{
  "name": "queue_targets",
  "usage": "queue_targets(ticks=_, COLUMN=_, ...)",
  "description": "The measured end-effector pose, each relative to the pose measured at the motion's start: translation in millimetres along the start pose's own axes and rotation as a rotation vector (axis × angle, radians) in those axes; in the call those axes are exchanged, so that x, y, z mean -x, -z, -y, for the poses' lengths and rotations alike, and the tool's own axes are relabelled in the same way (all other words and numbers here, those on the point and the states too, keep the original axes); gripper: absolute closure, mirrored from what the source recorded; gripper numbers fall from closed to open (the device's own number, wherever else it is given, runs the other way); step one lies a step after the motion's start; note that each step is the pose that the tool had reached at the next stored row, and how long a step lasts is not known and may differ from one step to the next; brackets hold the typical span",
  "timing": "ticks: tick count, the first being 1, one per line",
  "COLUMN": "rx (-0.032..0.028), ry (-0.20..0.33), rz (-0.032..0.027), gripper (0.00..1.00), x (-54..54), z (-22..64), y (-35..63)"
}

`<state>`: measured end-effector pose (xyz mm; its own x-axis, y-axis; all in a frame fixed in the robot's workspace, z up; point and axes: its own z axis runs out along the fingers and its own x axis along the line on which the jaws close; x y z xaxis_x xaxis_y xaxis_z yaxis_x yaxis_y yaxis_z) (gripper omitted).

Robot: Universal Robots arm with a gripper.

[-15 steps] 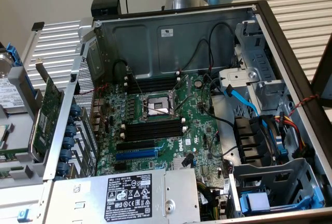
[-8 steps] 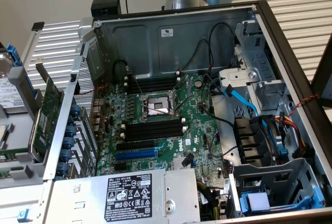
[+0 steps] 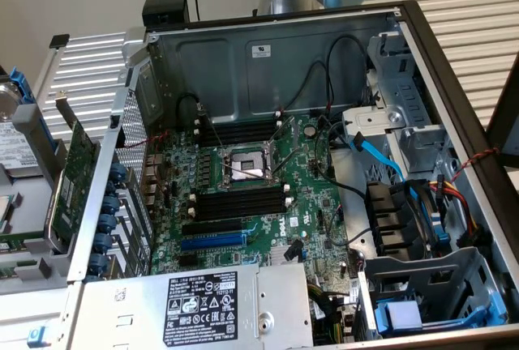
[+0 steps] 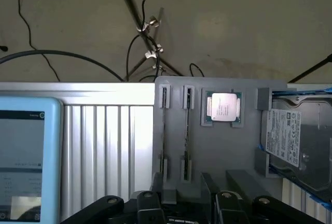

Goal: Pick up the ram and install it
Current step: 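Pick up the ram and move it above insertion slot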

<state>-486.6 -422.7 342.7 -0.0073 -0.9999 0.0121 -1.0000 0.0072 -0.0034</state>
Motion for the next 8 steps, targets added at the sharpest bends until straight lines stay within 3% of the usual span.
queue_targets(ticks=8, rx=-0.0059, ry=0.0, rz=0.0, gripper=0.58, x=0.6, z=-1.8, y=-14.0)
